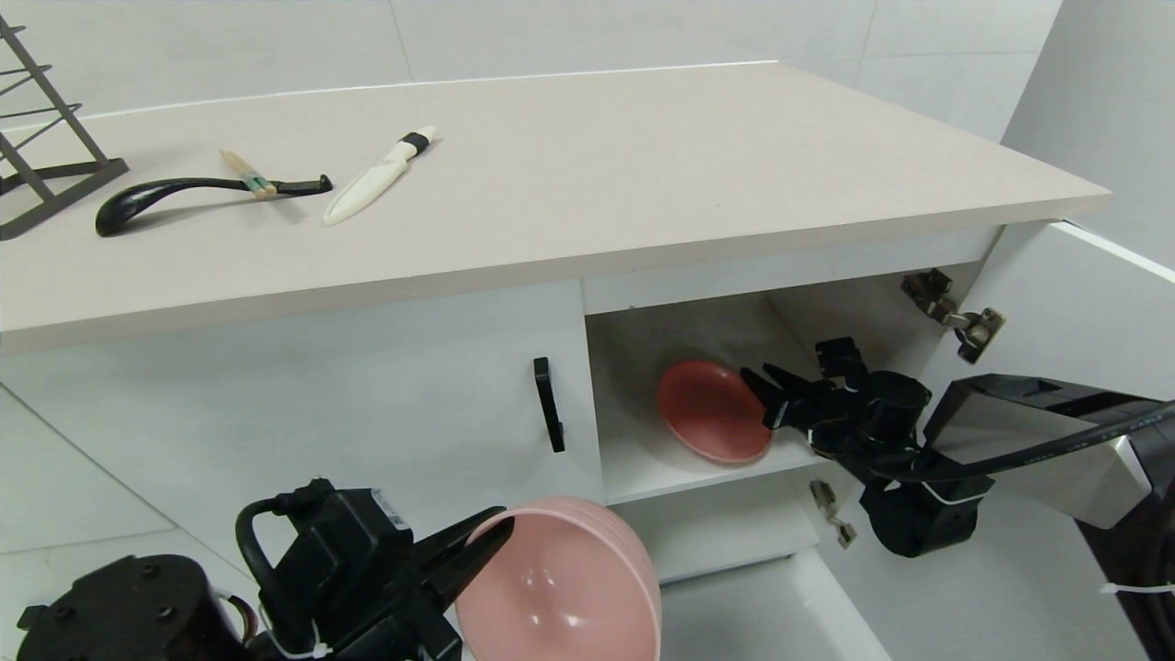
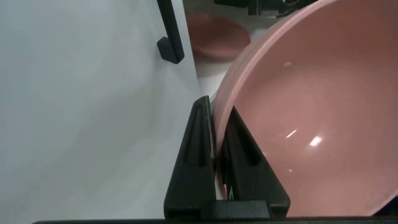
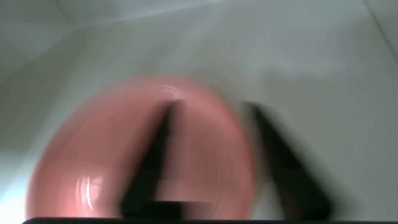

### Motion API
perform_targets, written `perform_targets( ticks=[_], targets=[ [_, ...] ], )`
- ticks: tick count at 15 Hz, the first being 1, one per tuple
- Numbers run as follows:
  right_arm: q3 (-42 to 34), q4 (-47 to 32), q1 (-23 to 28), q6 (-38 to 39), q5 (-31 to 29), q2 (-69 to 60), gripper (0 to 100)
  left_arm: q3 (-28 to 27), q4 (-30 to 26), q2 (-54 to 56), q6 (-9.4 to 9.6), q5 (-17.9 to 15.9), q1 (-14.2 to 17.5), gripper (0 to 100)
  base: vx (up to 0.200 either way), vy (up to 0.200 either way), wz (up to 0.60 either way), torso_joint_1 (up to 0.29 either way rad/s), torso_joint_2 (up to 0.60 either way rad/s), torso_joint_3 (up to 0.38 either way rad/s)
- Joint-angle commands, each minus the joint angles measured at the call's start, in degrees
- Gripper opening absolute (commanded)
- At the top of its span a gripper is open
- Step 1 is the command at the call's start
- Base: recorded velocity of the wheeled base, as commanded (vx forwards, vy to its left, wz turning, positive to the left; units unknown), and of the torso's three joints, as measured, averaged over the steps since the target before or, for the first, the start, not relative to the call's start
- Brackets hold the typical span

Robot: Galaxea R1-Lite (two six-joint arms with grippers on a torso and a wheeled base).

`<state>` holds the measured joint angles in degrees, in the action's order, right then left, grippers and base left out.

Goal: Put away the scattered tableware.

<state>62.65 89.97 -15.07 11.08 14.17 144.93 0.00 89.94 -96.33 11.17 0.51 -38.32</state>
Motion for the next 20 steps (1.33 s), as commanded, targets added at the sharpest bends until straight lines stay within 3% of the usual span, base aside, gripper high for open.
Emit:
perform_targets(
  ticks=[1, 4, 8, 10, 12, 15, 18, 20],
  targets=[
    [0.81, 0.03, 0.04, -0.01, -0.28, -0.09, 100, -0.09, 0.06, -0.17, 0.08, 0.02, -0.01, 0, 0.000, 0.000, 0.00, 0.000, 0.00, 0.000],
    [-3.85, 0.03, -1.10, -0.09, -2.21, -6.24, 100, -0.18, 0.06, -0.96, 0.35, 0.02, -0.01, 0, 0.000, 0.000, 0.00, 0.000, 0.00, 0.000],
    [-30.30, 0.03, -8.05, -0.27, -3.79, -26.55, 100, -1.58, 0.06, -3.16, 1.75, 0.19, -1.68, 0, 0.000, 0.000, 0.00, 0.000, 0.00, 0.000],
    [-38.48, 0.03, -10.24, -0.36, -4.23, -33.75, 100, -3.87, 0.06, -4.57, 1.93, 2.04, -3.96, 0, 0.000, 0.000, 0.00, 0.000, 0.00, 0.000],
    [-41.20, 0.03, -10.60, -0.62, -4.50, -36.92, 100, -8.53, 0.06, -7.29, 1.84, 6.61, -5.63, 0, 0.000, 0.000, 0.00, 0.000, 0.00, 0.000],
    [-45.51, 0.03, -9.81, -2.38, -4.67, -41.84, 100, -15.82, 0.06, -11.60, 1.84, 12.85, -10.99, 0, 0.000, 0.000, 0.00, 0.000, 0.00, 0.000],
    [-48.41, 0.03, -8.58, -2.91, -4.76, -43.95, 100, -20.04, 0.06, -14.24, 1.93, 14.96, -12.05, 0, 0.000, 0.000, 0.00, 0.000, 0.00, 0.000],
    [-49.82, 0.03, -4.36, -3.08, -4.76, -46.14, 100, -22.41, 0.06, -15.38, 2.10, 16.80, -12.31, 0, 0.000, 0.000, 0.00, 0.000, 0.00, 0.000]
  ],
)
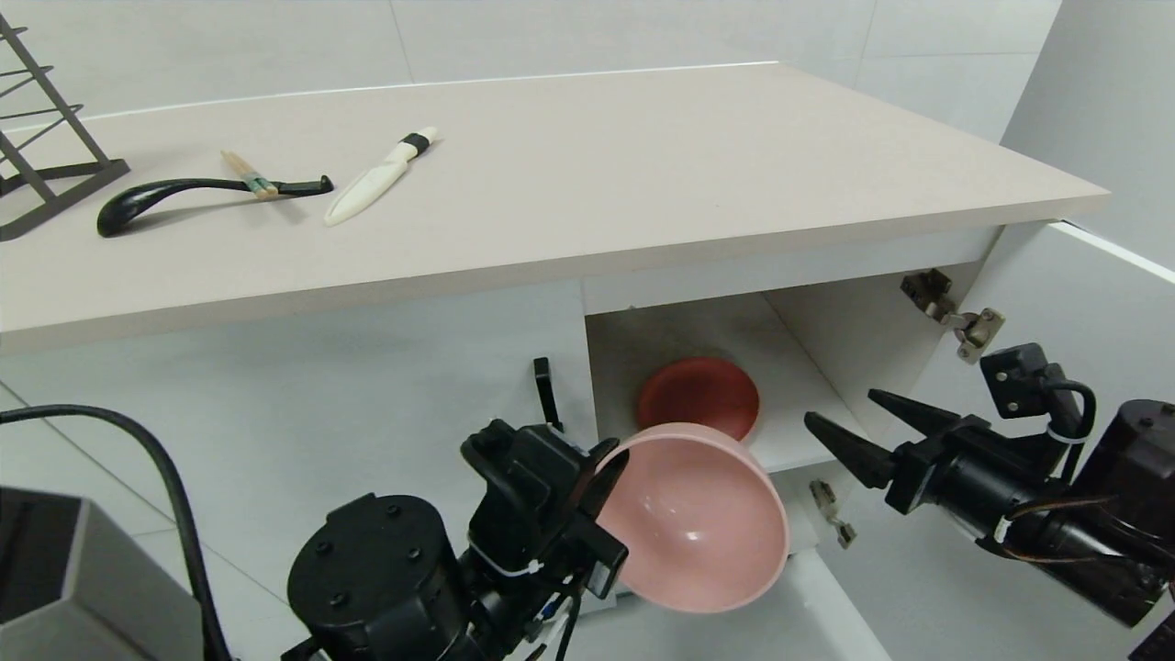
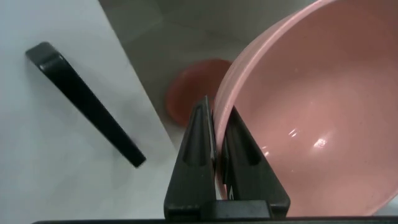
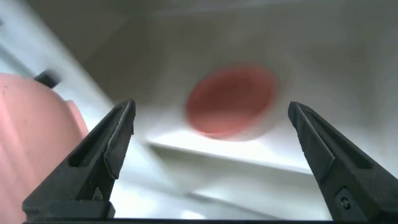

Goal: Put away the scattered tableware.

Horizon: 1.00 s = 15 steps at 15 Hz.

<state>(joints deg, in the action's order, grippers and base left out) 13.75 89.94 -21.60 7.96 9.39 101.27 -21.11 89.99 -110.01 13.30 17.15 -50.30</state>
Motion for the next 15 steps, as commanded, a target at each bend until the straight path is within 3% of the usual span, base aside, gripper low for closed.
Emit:
perform_targets(
  ticks=[1, 5, 10, 11, 15],
  targets=[
    [-0.74, 0.06, 3.41, -1.90, 0.02, -3.53, 100, -1.39, 0.01, -2.32, 1.20, 0.16, -1.21, 0, 0.000, 0.000, 0.00, 0.000, 0.00, 0.000],
    [-2.68, 0.06, 3.67, -5.41, 0.02, -4.76, 100, -3.76, 0.01, -4.78, 6.39, 0.25, -5.60, 0, 0.000, 0.000, 0.00, 0.000, 0.00, 0.000],
    [-3.91, 0.06, 3.85, -9.89, 0.02, -5.11, 100, -9.03, 0.01, -11.11, 6.65, 1.66, -8.24, 0, 0.000, 0.000, 0.00, 0.000, 0.00, 0.000],
    [-3.64, 0.06, 3.85, -12.18, 0.02, -5.03, 100, -10.44, 0.01, -13.13, 6.56, 3.41, -8.41, 0, 0.000, 0.000, 0.00, 0.000, 0.00, 0.000],
    [-2.50, 0.06, 3.76, -12.71, 0.02, -4.76, 100, -14.13, 0.01, -17.35, 6.56, 4.38, -8.41, 0, 0.000, 0.000, 0.00, 0.000, 0.00, 0.000]
  ],
)
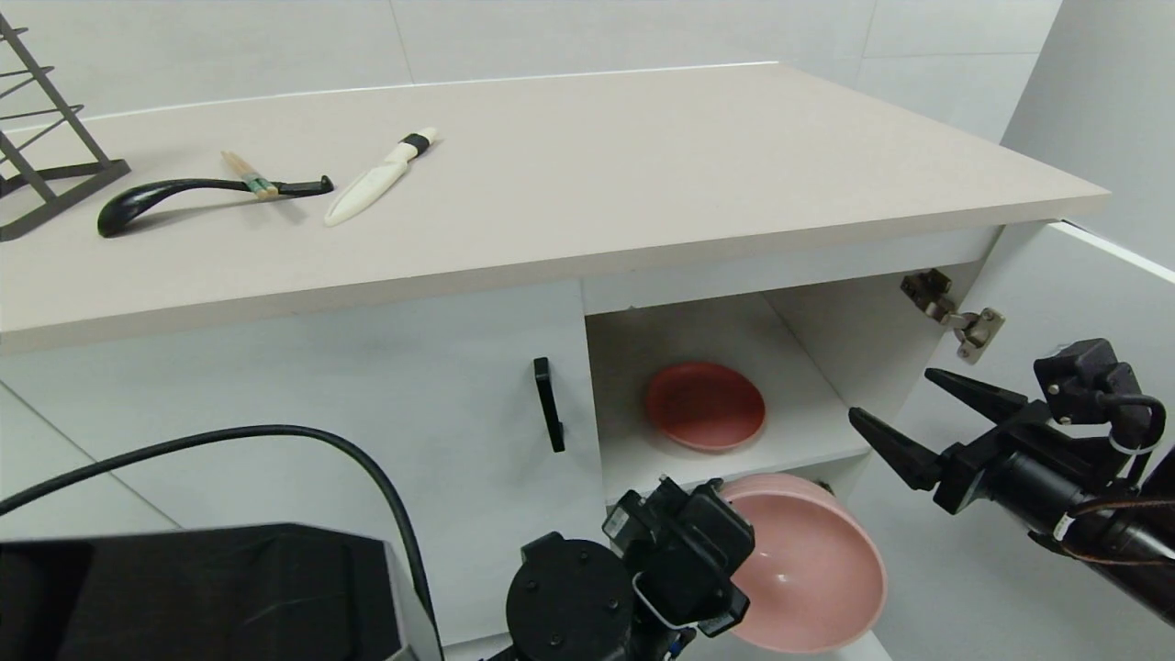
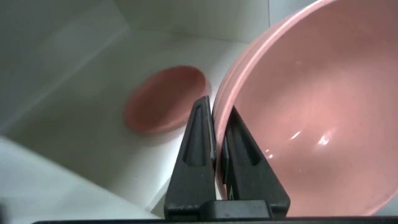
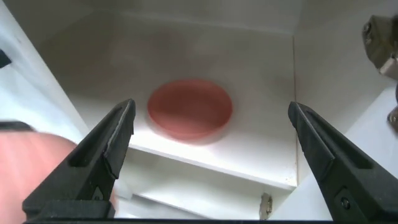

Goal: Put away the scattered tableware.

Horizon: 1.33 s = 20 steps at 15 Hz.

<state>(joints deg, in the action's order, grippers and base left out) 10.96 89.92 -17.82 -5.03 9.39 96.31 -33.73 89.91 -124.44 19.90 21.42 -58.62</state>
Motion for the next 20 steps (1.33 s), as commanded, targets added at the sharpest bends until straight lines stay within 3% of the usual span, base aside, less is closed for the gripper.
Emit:
perform_targets(
  ticks=[1, 5, 7, 12, 15, 16, 20],
  targets=[
    [0.82, 0.08, -0.02, -2.08, 0.02, 0.02, 100, -4.59, 0.09, -5.29, -0.30, 1.78, 0.00, 0, 0.000, 0.000, 0.00, 0.000, 0.00, 0.000],
    [0.99, 0.08, -0.11, -4.28, 0.11, -1.12, 100, -11.80, 0.09, -9.15, -1.17, 7.94, 0.62, 0, 0.000, 0.000, 0.00, 0.000, 0.00, 0.000],
    [0.99, 0.08, -0.19, -4.28, 0.11, -1.74, 100, -13.38, 0.09, -10.38, -2.67, 9.78, 0.62, 0, 0.000, 0.000, 0.00, 0.000, 0.00, 0.000],
    [0.91, 0.08, -0.19, -4.28, 0.02, 0.02, 100, -18.74, 0.09, -11.44, -3.55, 13.03, 0.62, 0, 0.000, 0.000, 0.00, 0.000, 0.00, 0.000],
    [1.61, 0.08, -0.19, -4.11, 0.02, 0.37, 100, -23.05, 0.09, -12.40, -4.95, 16.02, 0.62, 0, 0.000, 0.000, 0.00, 0.000, 0.00, 0.000],
    [1.70, 0.08, -0.37, -4.11, 0.02, 0.02, 100, -26.21, 0.09, -13.63, -6.10, 18.48, 0.62, 0, 0.000, 0.000, 0.00, 0.000, 0.00, 0.000],
    [2.05, 0.08, 1.04, -3.23, -0.07, 3.10, 100, -28.23, 0.09, -13.28, -7.06, 19.01, 0.62, 0, 0.000, 0.000, 0.00, 0.000, 0.00, 0.000]
  ],
)
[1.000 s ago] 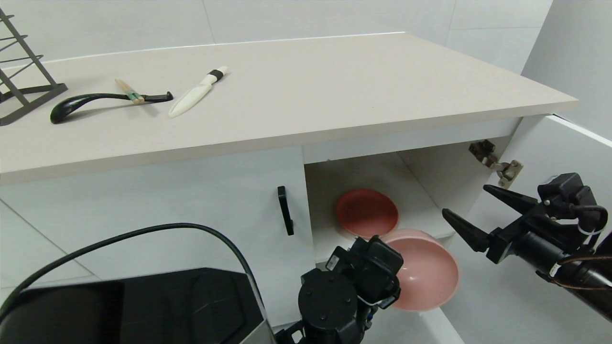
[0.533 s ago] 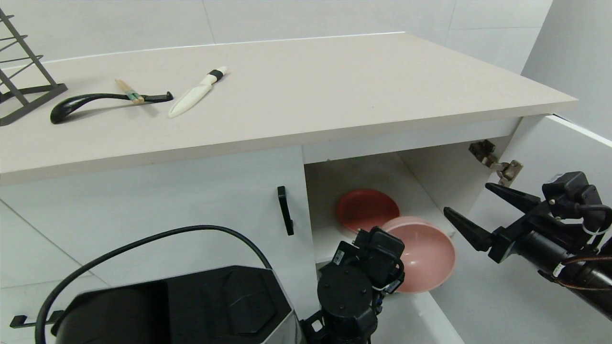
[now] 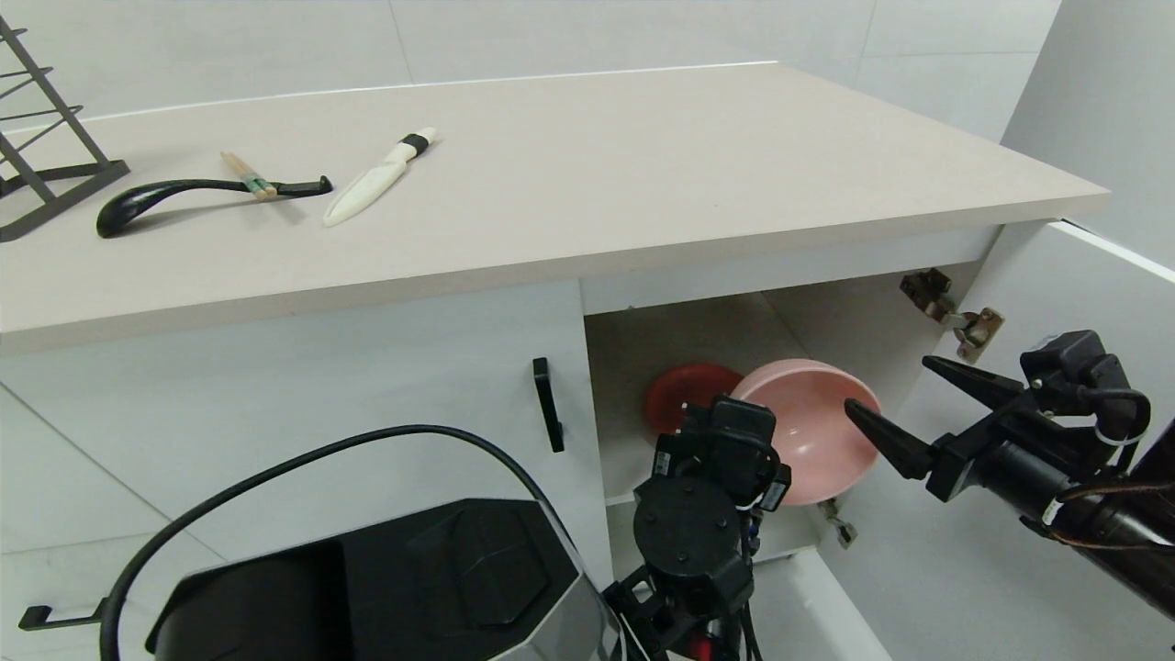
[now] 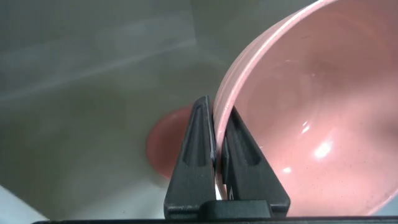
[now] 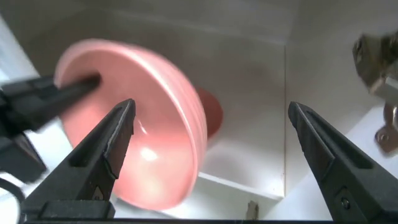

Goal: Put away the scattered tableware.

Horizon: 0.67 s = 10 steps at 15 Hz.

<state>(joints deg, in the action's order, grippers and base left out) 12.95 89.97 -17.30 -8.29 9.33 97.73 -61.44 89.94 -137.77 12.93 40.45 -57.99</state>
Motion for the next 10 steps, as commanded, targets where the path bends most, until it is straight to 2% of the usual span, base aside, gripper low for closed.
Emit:
perform_targets(
  ticks=[1, 10],
  targets=[
    [0.41, 0.03, 1.04, 0.12, -0.01, 2.73, 100, -1.40, 0.06, 0.13, -0.28, -0.02, -0.02, 0, 0.000, 0.000, 0.00, 0.000, 0.00, 0.000],
    [1.64, 0.03, 2.80, 0.99, -0.10, 4.05, 100, -4.83, 0.06, 0.39, 0.16, -0.02, -0.46, 0, 0.000, 0.000, 0.00, 0.000, 0.00, 0.000]
  ],
)
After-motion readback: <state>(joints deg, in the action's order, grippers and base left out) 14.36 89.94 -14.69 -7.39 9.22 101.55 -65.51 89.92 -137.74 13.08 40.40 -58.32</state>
